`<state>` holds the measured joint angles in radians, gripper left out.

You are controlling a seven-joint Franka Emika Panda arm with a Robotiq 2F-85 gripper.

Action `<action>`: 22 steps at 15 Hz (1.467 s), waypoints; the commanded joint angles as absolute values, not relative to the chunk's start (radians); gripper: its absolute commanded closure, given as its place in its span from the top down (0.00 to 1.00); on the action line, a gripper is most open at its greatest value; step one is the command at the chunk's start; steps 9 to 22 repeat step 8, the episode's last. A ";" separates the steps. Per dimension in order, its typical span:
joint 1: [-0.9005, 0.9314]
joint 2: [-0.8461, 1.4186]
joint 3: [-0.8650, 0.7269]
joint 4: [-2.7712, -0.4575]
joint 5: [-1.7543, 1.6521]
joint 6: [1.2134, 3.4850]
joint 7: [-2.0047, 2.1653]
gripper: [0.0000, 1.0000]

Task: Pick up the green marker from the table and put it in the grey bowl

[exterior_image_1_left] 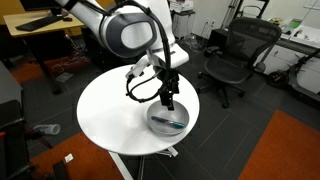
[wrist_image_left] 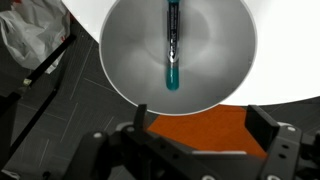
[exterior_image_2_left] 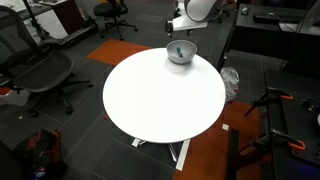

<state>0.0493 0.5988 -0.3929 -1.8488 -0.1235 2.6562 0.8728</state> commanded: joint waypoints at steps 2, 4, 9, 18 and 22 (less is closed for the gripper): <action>0.047 0.599 -0.391 -1.825 -0.107 2.612 0.918 1.00; 0.041 0.599 -0.387 -1.845 -0.128 2.648 0.900 1.00; 0.041 0.599 -0.386 -1.843 -0.128 2.647 0.907 1.00; 0.041 0.599 -0.386 -1.843 -0.128 2.647 0.907 1.00; 0.041 0.599 -0.386 -1.843 -0.128 2.647 0.907 1.00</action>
